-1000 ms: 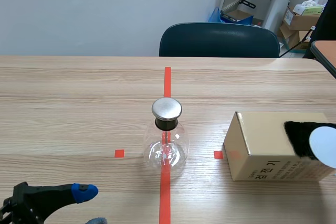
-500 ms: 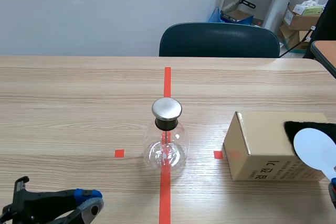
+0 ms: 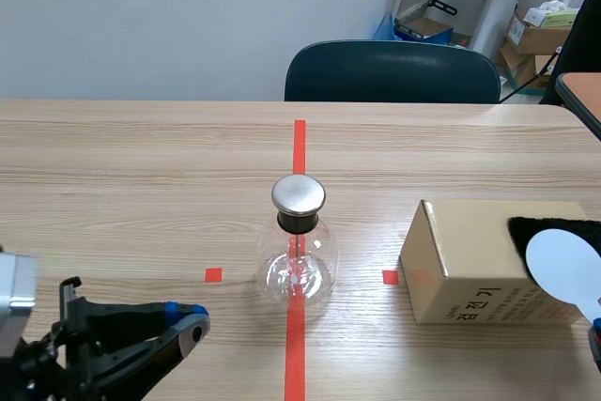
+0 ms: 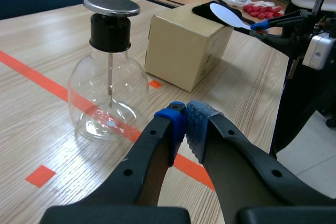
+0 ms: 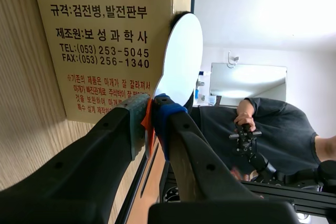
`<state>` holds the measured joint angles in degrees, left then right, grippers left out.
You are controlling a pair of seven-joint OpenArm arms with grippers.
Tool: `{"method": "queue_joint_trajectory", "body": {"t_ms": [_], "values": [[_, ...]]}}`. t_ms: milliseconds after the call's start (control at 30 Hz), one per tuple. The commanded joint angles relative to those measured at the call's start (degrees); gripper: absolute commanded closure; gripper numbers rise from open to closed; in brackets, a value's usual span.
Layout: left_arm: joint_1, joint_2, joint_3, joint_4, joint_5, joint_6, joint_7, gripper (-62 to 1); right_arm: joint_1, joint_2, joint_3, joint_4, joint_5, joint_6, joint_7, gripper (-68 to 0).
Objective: Do the electroscope experiment
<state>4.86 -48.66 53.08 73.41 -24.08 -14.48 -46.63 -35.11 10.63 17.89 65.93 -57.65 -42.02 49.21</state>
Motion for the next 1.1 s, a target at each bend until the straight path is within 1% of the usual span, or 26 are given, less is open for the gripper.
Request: {"method": "queue_joint_trajectory", "body": {"t_ms": [0, 100, 200, 233, 300, 400, 467, 533, 567, 700, 767, 833, 900, 933, 1067], "values": [[-0.6, 1.4, -0.3, 1.0, -0.3, 0.5, 0.3, -3.9, -0.3, 0.3, 0.1, 0.2, 0.2, -0.2, -0.4, -1.7], [-1.6, 2.9, -0.3, 1.0, -0.3, 2.3, 2.1, -3.9, -0.3, 0.3, 0.2, 0.2, 0.2, -0.5, -0.4, -1.7], [-2.6, 4.2, -0.3, 1.0, -0.3, 4.0, 4.1, -3.9, -0.3, 0.3, 0.2, 0.2, 0.8, -2.6, -0.4, -1.7], [-3.0, 4.7, -0.3, 1.0, -0.3, 4.4, 4.6, -3.8, -0.3, 0.3, 0.2, 0.3, 1.0, -2.8, -0.4, -1.7], [-3.7, 5.4, -0.3, 1.0, -0.4, 6.1, 5.6, -3.5, -0.4, 0.3, 0.2, 0.5, 1.3, -2.8, -0.4, -1.7], [-4.5, 6.4, -0.3, 1.0, -0.6, 8.0, 6.9, -3.5, -0.5, 0.3, 0.7, 1.4, 3.1, -2.8, -0.4, -1.7], [-5.1, 6.8, -0.3, 0.8, -0.8, 8.2, 7.8, -3.5, -1.1, 0.5, 1.7, 3.1, 3.2, -2.8, -0.4, -1.7], [-5.2, 7.1, -0.3, 0.8, -0.8, 9.5, 7.9, -3.5, -2.4, 0.8, 2.2, 5.6, 3.2, -2.8, -0.4, -1.7], [-5.2, 7.2, -0.3, 0.8, -0.8, 10.0, 7.9, -3.5, -3.2, 1.0, 2.2, 7.0, 3.4, -2.6, -0.7, -1.7], [-5.7, 8.7, -0.3, 0.0, -0.8, 11.4, 8.9, -3.5, -5.5, 1.2, 2.2, 13.3, 4.5, 0.2, -2.5, -1.7], [-6.1, 9.5, -0.3, -0.9, -0.8, 12.4, 9.9, -3.5, -6.4, 1.5, 1.9, 16.8, 4.0, 1.9, -4.8, -1.7], [-6.7, 10.2, -0.3, -2.3, -0.8, 12.5, 10.3, -3.5, -7.1, 2.0, 1.3, 20.4, 3.8, 4.0, -7.2, -1.7], [-7.0, 10.8, -0.3, -3.9, -0.8, 12.7, 10.1, -3.5, -7.7, 3.1, -0.1, 23.6, 3.9, 5.7, -10.3, -1.7], [-7.3, 11.0, -0.3, -4.7, -0.8, 12.7, 10.0, -3.5, -7.9, 3.7, -1.0, 25.2, 3.9, 6.1, -11.9, -1.7], [-8.4, 12.5, -0.3, -8.4, -0.8, 12.9, 10.1, -3.5, -7.9, 6.3, -5.3, 29.6, 4.3, 6.1, -17.6, -1.8]]}}
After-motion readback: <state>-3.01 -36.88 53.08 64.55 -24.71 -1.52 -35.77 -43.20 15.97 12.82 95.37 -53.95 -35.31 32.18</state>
